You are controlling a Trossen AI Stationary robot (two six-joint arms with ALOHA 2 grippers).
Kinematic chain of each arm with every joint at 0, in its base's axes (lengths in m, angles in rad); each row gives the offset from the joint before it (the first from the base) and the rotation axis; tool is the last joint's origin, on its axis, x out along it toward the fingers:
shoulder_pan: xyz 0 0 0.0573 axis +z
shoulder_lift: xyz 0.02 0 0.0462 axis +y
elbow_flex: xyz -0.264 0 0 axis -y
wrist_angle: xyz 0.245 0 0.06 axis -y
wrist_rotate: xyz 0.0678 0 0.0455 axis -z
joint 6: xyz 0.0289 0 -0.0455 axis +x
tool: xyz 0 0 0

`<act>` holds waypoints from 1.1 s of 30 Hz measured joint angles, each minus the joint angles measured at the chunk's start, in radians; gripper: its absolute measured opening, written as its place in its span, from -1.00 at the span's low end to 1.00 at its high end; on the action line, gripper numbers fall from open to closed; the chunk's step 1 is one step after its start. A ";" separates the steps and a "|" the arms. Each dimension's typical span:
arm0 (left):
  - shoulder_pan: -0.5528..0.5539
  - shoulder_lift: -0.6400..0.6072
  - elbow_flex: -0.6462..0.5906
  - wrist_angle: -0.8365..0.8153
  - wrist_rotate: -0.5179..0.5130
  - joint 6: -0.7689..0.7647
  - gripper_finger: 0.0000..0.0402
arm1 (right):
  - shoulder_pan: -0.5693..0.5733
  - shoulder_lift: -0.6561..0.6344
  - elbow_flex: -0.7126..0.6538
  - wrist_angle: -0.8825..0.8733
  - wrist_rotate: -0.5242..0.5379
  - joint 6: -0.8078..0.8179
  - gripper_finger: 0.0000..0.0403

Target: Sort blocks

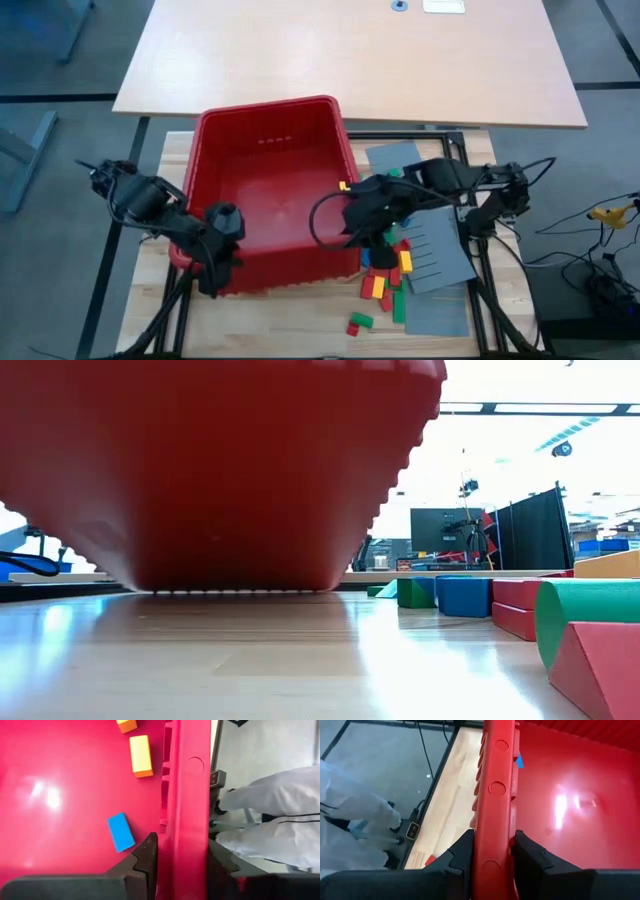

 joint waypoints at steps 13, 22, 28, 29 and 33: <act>0.001 0.106 0.279 -0.124 -0.068 0.033 -0.61 | -0.049 -0.006 0.139 -0.069 -0.005 -0.040 -0.58; 0.003 0.103 0.338 -0.109 -0.142 0.046 -0.61 | -0.081 -0.005 0.247 -0.124 0.013 -0.087 -0.61; 0.007 0.103 0.394 -0.122 -0.178 0.056 -0.61 | -0.100 -0.006 0.267 -0.106 0.013 -0.094 -0.61; 0.007 0.103 0.400 -0.121 -0.185 0.059 -0.62 | -0.101 -0.006 0.267 -0.100 0.013 -0.098 -0.62; 0.007 0.102 0.396 -0.111 -0.197 0.064 -0.62 | -0.101 -0.007 0.267 -0.099 0.016 -0.099 -0.61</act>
